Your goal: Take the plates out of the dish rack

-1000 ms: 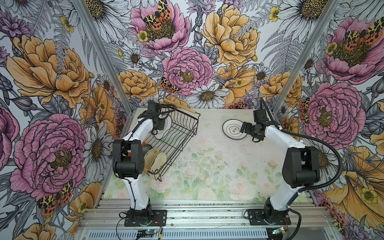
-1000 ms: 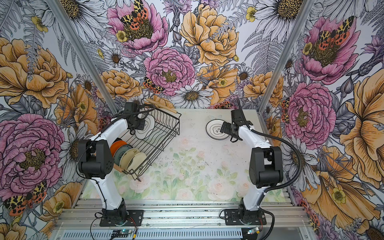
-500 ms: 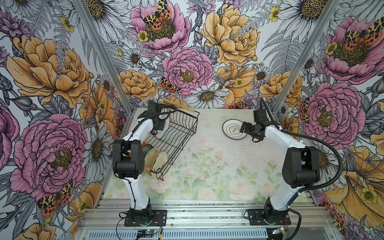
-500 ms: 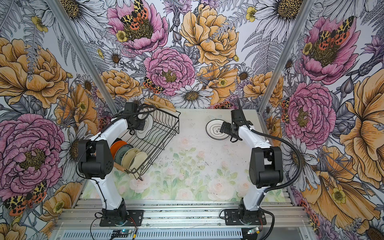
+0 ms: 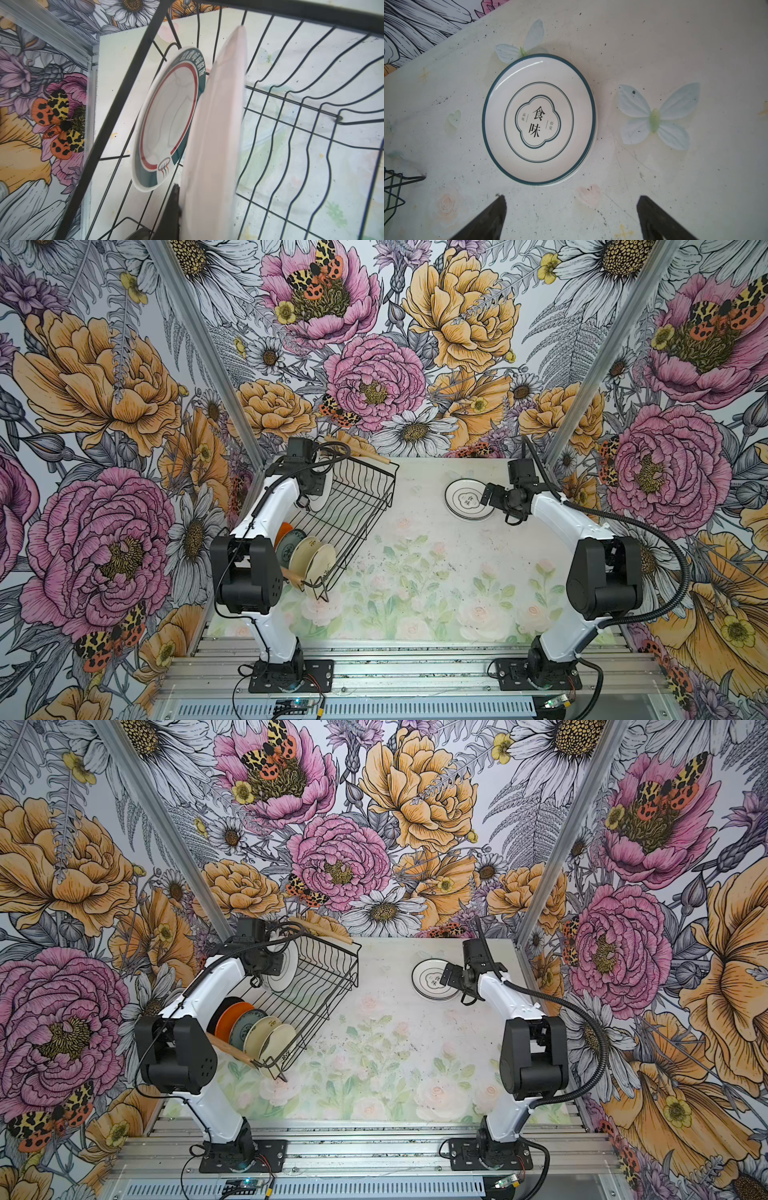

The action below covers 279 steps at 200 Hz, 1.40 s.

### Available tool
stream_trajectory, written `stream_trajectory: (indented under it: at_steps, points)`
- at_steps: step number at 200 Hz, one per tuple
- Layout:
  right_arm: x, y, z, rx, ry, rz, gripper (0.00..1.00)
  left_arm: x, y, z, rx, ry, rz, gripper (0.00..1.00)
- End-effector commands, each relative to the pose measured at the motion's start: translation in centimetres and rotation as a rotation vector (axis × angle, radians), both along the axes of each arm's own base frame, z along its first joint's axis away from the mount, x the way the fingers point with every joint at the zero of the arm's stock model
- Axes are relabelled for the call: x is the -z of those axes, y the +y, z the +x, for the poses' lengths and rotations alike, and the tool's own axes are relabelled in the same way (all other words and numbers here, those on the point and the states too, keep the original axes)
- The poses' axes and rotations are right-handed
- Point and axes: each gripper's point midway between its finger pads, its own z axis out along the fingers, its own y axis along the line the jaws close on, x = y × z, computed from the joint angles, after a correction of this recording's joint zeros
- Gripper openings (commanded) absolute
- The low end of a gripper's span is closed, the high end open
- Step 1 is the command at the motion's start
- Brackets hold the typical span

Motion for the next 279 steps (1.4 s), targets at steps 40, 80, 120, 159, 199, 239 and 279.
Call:
stream_trajectory:
  at_steps: [40,80,120,159,199,239,279]
  points:
    - [-2.9,-1.3,-0.8,0.020,-0.082,-0.058,1.00,-14.0,-2.1,-3.5,-0.106,-0.250,0.235,0.00]
    - [-3.9,-2.4,-2.5,0.052,-0.116,-0.108,1.00,-19.4,-4.3,-7.1,-0.114,-0.405,0.076,0.00]
    - [-4.8,-1.4,-4.9,0.042,-0.203,-0.031,0.99,-18.2,-7.0,-9.5,-0.212,-0.412,-0.378,0.00]
    - [-5.3,1.7,-7.4,-0.051,-0.312,0.131,0.99,-13.5,-9.3,-12.1,-0.334,-0.380,-0.768,0.00]
    - [-5.1,5.4,-9.0,-0.103,-0.370,0.396,1.00,-10.3,-10.3,-13.8,-0.392,-0.445,-1.116,0.04]
    - [-7.7,9.8,-9.7,-0.181,-0.462,0.609,0.99,-9.4,-12.3,-13.6,-0.378,-0.417,-1.152,0.00]
    - [-10.0,14.0,-9.8,-0.258,-0.499,0.728,0.97,-8.4,-14.9,-13.2,-0.355,-0.373,-1.258,0.00]
